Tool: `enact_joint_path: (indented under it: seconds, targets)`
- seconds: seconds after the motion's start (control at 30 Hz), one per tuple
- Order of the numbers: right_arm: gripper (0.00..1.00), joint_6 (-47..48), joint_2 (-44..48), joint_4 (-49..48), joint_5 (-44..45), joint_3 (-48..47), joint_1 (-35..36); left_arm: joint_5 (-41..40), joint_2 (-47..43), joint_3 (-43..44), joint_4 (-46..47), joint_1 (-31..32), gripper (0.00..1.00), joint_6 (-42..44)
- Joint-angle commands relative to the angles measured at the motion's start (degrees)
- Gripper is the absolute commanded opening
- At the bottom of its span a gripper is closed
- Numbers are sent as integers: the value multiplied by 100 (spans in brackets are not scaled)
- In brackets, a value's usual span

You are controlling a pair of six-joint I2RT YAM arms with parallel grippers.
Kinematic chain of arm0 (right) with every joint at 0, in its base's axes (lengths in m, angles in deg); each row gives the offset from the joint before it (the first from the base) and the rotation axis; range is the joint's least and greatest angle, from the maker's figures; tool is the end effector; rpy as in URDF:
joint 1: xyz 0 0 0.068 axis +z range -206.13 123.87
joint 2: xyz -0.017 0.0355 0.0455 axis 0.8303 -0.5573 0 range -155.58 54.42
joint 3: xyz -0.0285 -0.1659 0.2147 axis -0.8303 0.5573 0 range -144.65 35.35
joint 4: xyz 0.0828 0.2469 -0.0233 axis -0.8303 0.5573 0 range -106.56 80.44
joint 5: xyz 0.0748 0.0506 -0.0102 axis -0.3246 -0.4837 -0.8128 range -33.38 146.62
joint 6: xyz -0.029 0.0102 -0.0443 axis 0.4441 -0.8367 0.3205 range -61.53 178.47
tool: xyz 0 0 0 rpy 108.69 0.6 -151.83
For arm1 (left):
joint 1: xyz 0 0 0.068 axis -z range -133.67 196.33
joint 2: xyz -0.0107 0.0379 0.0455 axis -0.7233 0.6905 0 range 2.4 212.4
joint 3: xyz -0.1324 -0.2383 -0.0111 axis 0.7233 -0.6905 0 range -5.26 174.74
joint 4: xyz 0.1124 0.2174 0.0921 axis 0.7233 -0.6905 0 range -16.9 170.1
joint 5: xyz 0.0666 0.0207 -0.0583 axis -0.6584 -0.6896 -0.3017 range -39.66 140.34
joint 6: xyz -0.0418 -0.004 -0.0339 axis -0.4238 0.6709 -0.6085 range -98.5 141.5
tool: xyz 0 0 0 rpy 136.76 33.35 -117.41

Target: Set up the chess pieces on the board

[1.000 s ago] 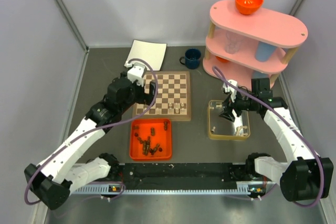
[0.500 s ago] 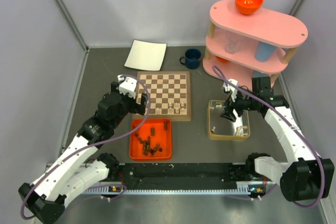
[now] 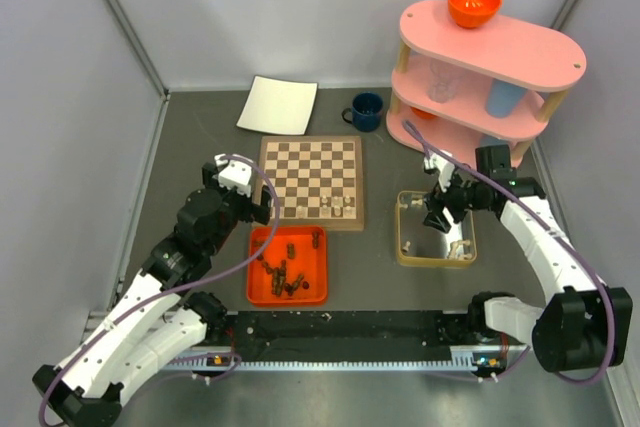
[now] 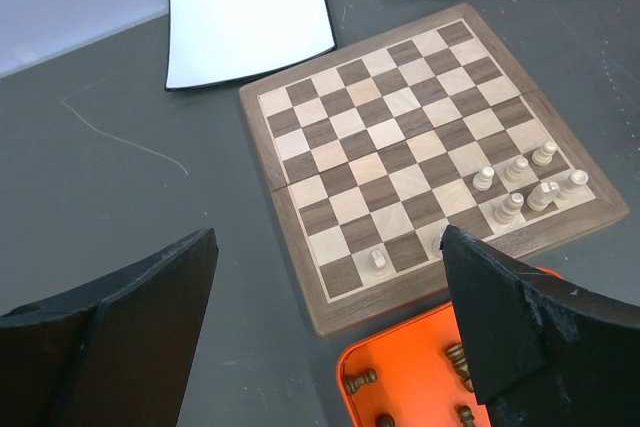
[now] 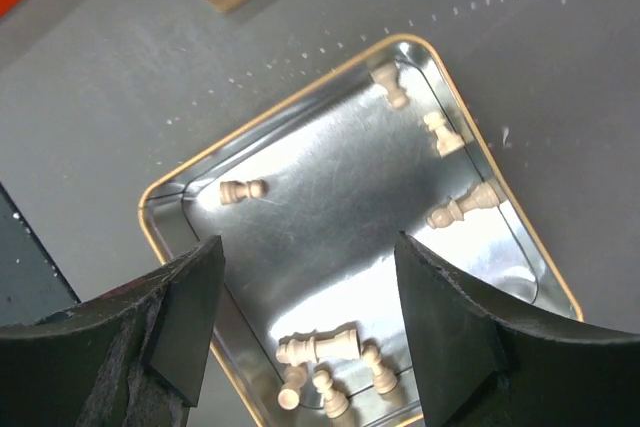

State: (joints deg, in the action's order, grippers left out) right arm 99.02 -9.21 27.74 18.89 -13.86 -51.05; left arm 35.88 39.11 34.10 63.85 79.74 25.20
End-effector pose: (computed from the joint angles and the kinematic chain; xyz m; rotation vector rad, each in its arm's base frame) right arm 0.2052 0.0402 0.2599 -1.1302 2.1005 0.5702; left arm 0.1350 -0.0783 0.3170 0.4011 1.7575 -0.1420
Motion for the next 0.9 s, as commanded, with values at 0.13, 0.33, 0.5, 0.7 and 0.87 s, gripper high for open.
enact_joint_path:
  seconds: [0.13, 0.33, 0.5, 0.7, 0.87]
  targets:
    - [65, -1251, -404, -903, 1250, -37, -104, -66, -199, -103, 333, -19, 99, 69]
    - [57, -2507, -684, -1959, 2217, 202, -121, -57, -190, -112, 342, -19, 99, 60]
    - [36, -2799, -1316, -1977, 2437, 8, -121, -92, -199, -121, 333, -19, 99, 69]
    - [34, -2816, -1730, -1959, 2323, -27, -113, -110, -173, -138, 333, -19, 99, 86]
    - [34, -2825, -2117, -1951, 2341, -97, -104, -84, -138, -138, 342, -19, 98, 95]
